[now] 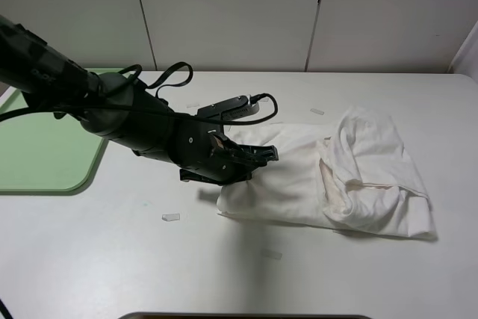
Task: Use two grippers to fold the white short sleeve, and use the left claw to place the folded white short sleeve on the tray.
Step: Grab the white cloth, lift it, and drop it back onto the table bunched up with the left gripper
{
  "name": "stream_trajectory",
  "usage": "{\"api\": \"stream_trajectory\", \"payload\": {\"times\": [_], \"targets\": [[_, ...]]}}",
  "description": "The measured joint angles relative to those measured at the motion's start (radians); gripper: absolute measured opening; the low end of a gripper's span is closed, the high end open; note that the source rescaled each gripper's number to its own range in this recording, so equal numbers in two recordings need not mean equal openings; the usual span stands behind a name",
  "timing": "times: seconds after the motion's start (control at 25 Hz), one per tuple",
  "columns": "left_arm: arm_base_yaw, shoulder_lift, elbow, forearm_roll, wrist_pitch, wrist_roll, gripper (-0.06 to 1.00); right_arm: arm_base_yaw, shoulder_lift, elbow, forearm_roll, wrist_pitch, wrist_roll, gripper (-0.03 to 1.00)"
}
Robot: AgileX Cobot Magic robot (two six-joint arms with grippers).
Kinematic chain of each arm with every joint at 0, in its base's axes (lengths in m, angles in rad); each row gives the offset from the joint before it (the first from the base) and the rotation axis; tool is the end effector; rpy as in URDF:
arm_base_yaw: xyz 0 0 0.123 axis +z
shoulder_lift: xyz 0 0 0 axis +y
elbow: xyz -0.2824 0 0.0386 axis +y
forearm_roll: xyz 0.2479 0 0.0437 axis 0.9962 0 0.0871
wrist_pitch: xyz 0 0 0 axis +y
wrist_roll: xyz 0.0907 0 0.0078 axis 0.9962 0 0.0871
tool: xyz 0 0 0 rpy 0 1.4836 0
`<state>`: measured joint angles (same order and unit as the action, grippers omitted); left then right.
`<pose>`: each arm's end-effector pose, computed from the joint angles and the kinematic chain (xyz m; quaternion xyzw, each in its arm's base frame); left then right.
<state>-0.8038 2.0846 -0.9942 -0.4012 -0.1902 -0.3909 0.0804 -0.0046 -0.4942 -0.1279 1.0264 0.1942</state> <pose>0.2734 -0.2741 0.0834 -0.0049 0.9312 -0.2348 0.2787 -0.0030 -0.0102 0.2789 0.0493 0.8413 0.0099 0.5382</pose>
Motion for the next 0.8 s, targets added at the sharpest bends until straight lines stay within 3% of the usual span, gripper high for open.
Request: {"api": "stream_trajectory", "payload": {"times": [0.2, 0.36, 0.64, 0.8], "targets": [[0.024, -0.021, 0.0, 0.0, 0.056, 0.0, 0.05, 0.0, 0.0, 0.0, 0.0, 0.0, 0.0, 1.0], [0.073, -0.087, 0.001, 0.0, 0.182, 0.031, 0.05, 0.0, 0.0, 0.0, 0.0, 0.0, 0.0, 1.0], [0.172, -0.228, 0.002, -0.001, 0.436, 0.204, 0.05, 0.0, 0.0, 0.0, 0.0, 0.0, 0.0, 1.0], [0.231, -0.32, 0.002, 0.042, 0.592, 0.293, 0.05, 0.0, 0.0, 0.0, 0.0, 0.0, 0.0, 1.0]]}}
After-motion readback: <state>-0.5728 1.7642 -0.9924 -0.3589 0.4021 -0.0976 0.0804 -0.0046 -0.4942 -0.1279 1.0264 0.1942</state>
